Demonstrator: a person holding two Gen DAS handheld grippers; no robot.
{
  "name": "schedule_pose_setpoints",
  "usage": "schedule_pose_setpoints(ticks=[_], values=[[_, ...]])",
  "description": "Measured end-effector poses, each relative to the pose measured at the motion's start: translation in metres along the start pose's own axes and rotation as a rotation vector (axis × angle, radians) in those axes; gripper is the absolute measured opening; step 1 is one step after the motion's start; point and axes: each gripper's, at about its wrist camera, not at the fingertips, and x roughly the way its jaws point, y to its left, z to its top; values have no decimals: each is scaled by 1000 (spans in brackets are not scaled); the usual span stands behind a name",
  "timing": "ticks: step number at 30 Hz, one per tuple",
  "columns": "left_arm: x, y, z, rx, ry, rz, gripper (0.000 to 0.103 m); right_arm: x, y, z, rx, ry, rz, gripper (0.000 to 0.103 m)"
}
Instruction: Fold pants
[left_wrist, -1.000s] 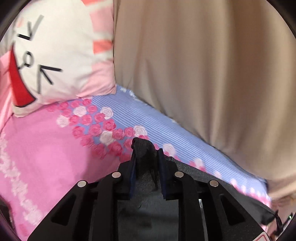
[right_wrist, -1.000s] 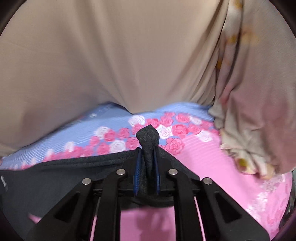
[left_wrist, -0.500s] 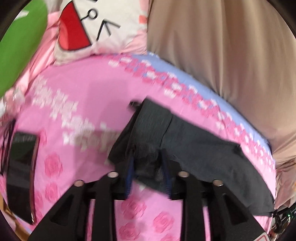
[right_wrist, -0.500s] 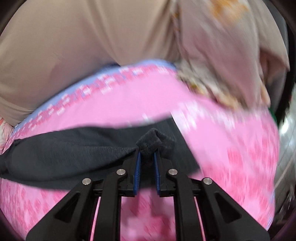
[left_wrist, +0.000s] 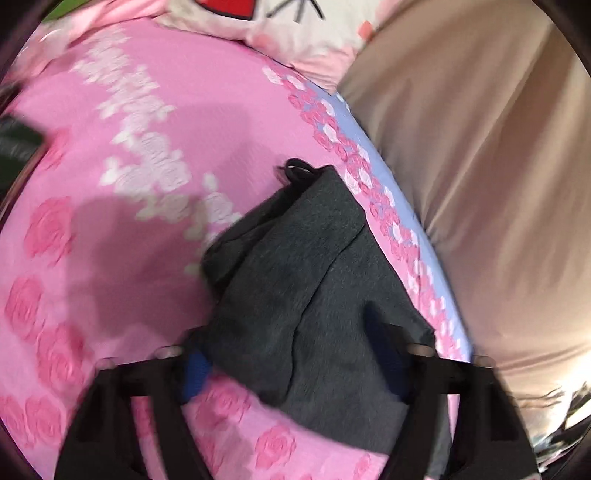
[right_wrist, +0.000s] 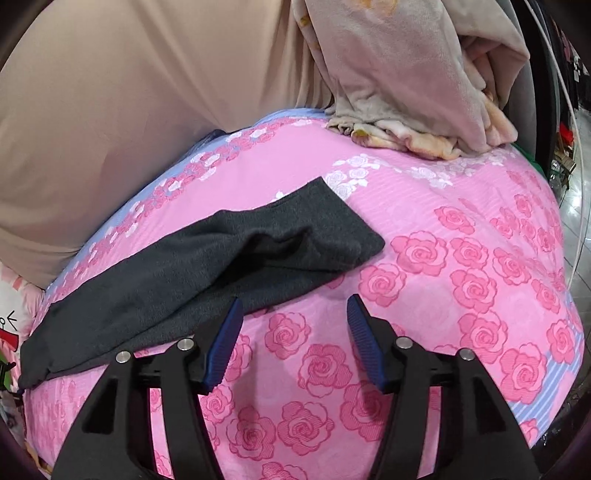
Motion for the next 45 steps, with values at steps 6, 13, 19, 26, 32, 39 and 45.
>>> schedule_pose_setpoints(ticks=[6, 13, 19, 26, 32, 39, 45], values=[[-23, -58, 32, 168, -76, -15, 7, -3, -12, 5, 70, -12, -9, 57], [-5, -44, 28, 182, -62, 84, 7, 7, -28, 25, 176, 16, -13, 58], [-4, -17, 27, 132, -23, 80, 7, 4, -26, 30, 311, 62, 166, 58], [11, -26, 33, 152, -11, 112, 7, 58, -11, 48, 361, 163, 188, 39], [-18, -79, 61, 241, -103, 53, 6, -1, 42, 105, 150, -106, 250, 5], [18, -47, 47, 312, -23, 205, 7, 56, -7, 54, 123, 123, 18, 6], [24, 3, 40, 223, -18, 109, 10, 46, -14, 43, 120, 106, -8, 10]])
